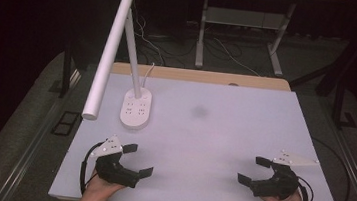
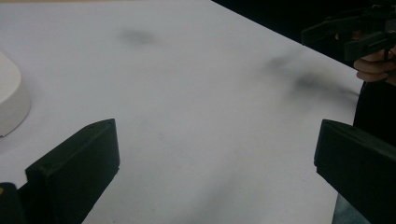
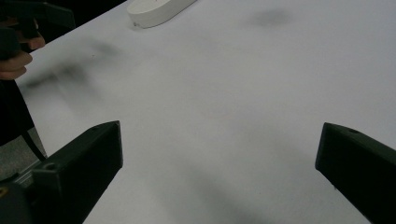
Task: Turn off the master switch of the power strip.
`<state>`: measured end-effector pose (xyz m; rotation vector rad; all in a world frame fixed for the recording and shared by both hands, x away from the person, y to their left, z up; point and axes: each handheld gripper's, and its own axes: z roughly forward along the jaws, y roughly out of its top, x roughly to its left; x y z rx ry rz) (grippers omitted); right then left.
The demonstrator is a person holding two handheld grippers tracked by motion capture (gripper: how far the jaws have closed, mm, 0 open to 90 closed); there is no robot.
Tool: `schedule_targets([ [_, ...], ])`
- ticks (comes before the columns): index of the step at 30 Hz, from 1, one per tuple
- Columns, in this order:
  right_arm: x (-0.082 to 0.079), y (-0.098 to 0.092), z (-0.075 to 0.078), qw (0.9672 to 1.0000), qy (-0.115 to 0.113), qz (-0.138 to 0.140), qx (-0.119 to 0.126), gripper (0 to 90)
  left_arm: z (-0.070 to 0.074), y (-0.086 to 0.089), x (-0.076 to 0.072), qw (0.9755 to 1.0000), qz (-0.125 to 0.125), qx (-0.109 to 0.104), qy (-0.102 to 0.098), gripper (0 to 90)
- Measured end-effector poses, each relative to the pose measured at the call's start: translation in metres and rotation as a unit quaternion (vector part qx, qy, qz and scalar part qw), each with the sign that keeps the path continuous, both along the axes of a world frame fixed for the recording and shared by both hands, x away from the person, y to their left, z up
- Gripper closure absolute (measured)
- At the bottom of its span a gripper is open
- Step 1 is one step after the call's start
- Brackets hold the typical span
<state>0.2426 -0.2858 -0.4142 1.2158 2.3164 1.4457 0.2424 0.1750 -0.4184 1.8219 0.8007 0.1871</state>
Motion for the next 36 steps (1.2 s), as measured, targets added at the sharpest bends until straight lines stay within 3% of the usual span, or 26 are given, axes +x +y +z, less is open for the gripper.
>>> schedule_targets([
  [9, -0.0007, 0.0004, -0.0001, 1.0, 0.005, 0.001, 0.002, 0.2, 0.0, -0.0012, 0.0002, 1.0, -0.003, 0.0, 0.001, 0.0],
  [12, -0.0004, 0.0009, -0.0005, 1.0, 0.004, 0.002, -0.001, 0.2, 0.0004, -0.0016, 0.0003, 0.9999, -0.002, -0.012, 0.005, 0.0],
  [20, -0.0021, 0.0016, 0.0, 1.0, 0.008, 0.004, -0.001, 0.2, 0.0018, -0.0023, -0.0003, 1.0, -0.005, -0.002, 0.004, 0.0],
  [36, -0.0033, 0.0004, 0.0, 0.9999, 0.007, 0.012, -0.006, 0.2, 0.0086, 0.0057, 0.0028, 0.9998, -0.001, -0.005, 0.017, 0.0],
])
